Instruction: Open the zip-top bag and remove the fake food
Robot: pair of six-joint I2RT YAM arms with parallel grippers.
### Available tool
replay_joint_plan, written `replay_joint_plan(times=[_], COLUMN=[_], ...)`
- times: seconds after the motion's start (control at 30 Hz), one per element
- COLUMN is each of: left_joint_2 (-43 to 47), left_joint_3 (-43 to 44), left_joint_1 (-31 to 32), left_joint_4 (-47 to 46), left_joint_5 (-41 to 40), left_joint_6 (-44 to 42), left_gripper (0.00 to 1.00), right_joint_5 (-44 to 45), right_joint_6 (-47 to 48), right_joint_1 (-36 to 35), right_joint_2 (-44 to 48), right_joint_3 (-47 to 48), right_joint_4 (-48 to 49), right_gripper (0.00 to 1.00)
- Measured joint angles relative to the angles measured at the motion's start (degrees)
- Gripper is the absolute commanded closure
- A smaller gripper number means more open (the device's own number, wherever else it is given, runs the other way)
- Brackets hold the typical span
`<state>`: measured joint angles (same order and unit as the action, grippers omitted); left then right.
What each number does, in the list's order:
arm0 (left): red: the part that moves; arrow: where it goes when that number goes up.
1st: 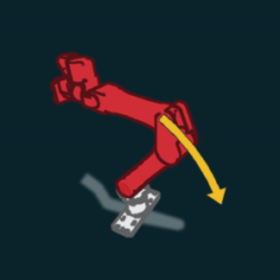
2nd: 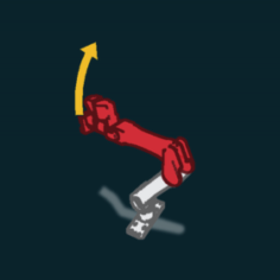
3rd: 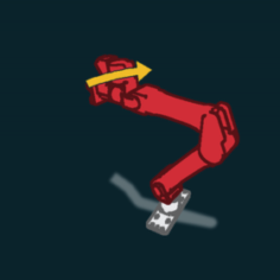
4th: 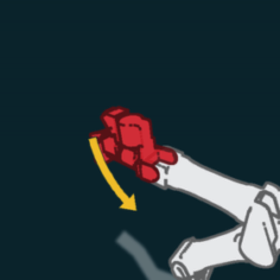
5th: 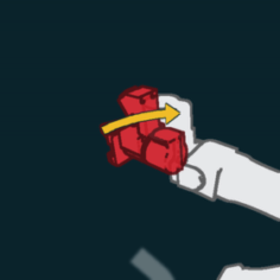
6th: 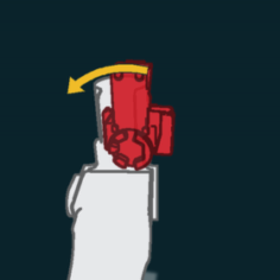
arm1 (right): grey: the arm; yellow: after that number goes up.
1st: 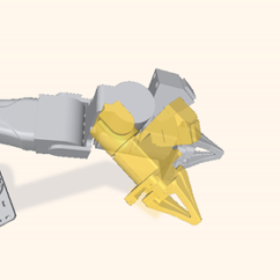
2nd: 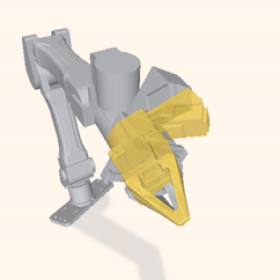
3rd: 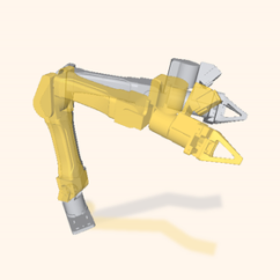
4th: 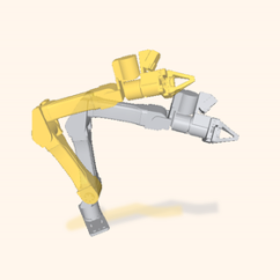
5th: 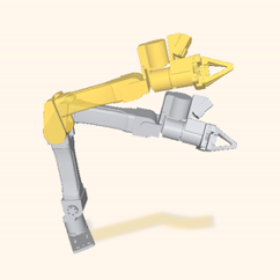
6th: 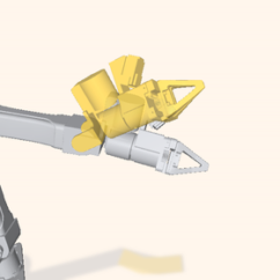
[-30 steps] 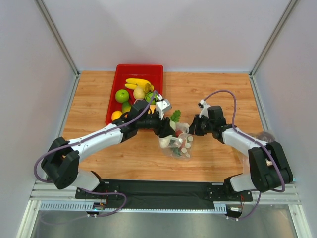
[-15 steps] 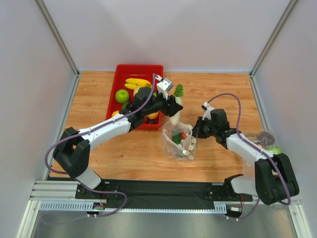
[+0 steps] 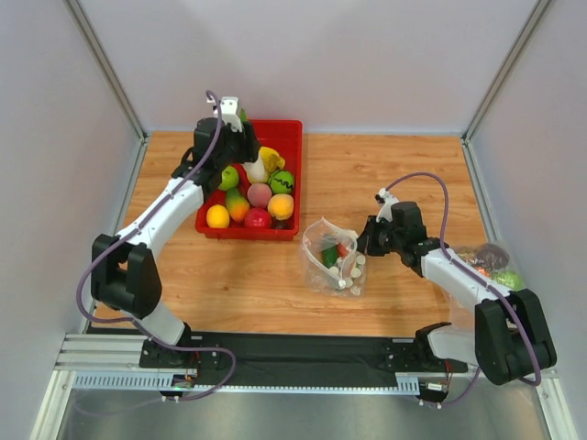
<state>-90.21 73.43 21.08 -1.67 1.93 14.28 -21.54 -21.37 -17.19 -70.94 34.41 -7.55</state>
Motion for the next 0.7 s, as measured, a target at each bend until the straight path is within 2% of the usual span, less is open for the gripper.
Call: replay_joint_plan(times=[0.13,0.3,0.47,0.57,0.6,0.63,0.7], left_joint_2=[-5.8,-16.5,-24.8,-27.4,-27.8,-28.0,-28.2], left_joint_3=[9.3,20.3,26.0,26.7,26.7,26.7,26.7], left_joint_1=[-4.2,-5.4,-6.9,-7.8,-8.1,-8.3,-8.5], left_joint_4=[7.5,14.8,22.3,25.6,26.8,27.7,28.8], left_joint_5=[-1.2,-0.8,-0.7,-0.7,-0.6,-0.5,-0.2], left_joint_6=[-2.4,-6.3,-8.3,-9.0,-9.3,-9.6,-10.3], left_gripper=[0.62,0.61,0.54,0.43,0.31,0.26,0.03], right_joint_5=[0.0,0.0,0.0,0.0,0.0,0.0,0.0], right_joint_6=[0.0,0.2,0.2,0.3,0.3,0.3,0.3], right_joint_1=[0.0,0.0,0.0,0.0,0.0,0.0,0.0], right_joint_2=[0.0,0.3,1.4,1.9,1.9,1.9,1.9], right_joint_3=[0.0,0.0,0.0,0.0,0.0,0.0,0.0], right_joint_4=[-0.1,-0.5,-0.9,-1.2,-1.2,-1.3,-1.4], right_gripper=[1.00,1.00,1.00,1.00,1.00,1.00,1.00])
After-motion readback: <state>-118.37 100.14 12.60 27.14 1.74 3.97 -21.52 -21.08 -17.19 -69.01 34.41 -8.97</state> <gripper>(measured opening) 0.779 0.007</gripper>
